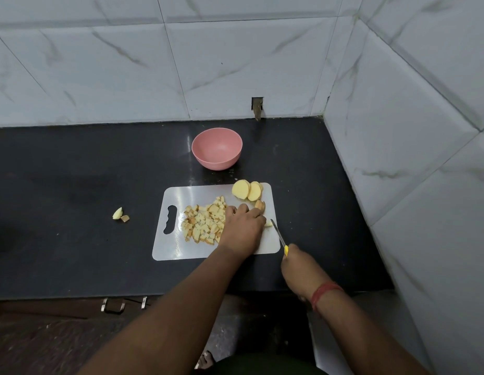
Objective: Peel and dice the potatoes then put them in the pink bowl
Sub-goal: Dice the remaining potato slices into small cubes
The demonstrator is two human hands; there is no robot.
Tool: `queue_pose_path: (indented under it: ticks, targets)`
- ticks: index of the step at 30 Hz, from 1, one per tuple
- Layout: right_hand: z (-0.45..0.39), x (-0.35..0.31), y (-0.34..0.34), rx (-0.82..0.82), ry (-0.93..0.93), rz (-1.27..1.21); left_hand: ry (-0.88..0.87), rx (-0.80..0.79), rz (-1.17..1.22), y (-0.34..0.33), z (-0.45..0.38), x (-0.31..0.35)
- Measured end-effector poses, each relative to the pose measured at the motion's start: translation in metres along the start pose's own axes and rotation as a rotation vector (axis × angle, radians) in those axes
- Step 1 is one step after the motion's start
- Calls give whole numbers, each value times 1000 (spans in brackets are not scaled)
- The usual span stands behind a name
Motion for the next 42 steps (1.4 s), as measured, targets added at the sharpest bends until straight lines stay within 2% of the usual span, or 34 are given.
queue_pose_path:
  ticks: [12,17,24,27,33,39,42]
  targets:
    - [-3,-17,-7,-124,-45,79,-5,21,25,-2,-2,-1]
    - [8,-4,-9,-170,42,156,-25,23,32,-2,-3,-3]
    - [10,-5,-1,-70,93,119,-10,110,28,-10,5,-14]
    - [4,-13,-6,-41,40,171,-42,107,23,-8,7,-15]
    - [-1,-24,-10,-82,-4,158,-20,138,-11,-8,6,-13]
    - [2,-15,-15,-140,30,136,-14,94,12,-7,4,-12]
    - [12,-6,-17,-97,8,160,-41,113,12,-9,5,-15]
Point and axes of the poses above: each hand's wrist, its own z-axis away from the middle knuckle, its own y-axis out of the back of the hand, x = y × z, the point moved 1 cm from there along -z, towards the middle knuckle, and after that the axes turned 1 degree about -y, right-handed, at the moved point
